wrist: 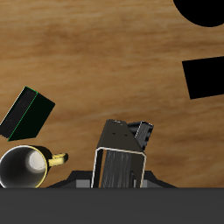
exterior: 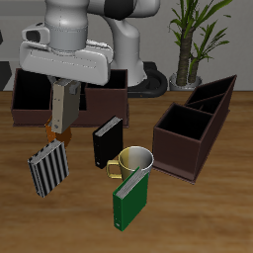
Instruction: Place the yellow book into the left desk caddy's back compartment
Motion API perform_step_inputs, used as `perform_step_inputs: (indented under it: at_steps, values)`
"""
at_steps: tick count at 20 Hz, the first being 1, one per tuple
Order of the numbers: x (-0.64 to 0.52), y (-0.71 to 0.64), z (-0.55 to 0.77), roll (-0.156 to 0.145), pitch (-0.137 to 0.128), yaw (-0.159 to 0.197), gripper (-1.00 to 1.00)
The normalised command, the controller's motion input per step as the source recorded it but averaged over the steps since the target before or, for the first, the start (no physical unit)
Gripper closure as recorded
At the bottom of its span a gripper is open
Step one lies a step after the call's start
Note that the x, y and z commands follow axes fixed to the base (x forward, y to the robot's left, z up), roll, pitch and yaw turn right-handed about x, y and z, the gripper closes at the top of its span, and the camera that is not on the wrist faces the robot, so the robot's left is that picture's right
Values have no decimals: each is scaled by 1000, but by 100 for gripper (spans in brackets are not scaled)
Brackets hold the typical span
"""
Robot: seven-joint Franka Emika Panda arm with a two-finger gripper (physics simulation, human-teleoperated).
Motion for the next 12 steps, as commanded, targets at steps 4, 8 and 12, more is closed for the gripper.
perform_step_inputs:
  at_steps: [4, 8, 12]
  values:
    - [-128, -23, 120, -12, -5, -18, 100]
    - [-431, -88, 369, -59, -14, -23, 100]
    - [-271, 94, 141, -34, -24, 31, 100]
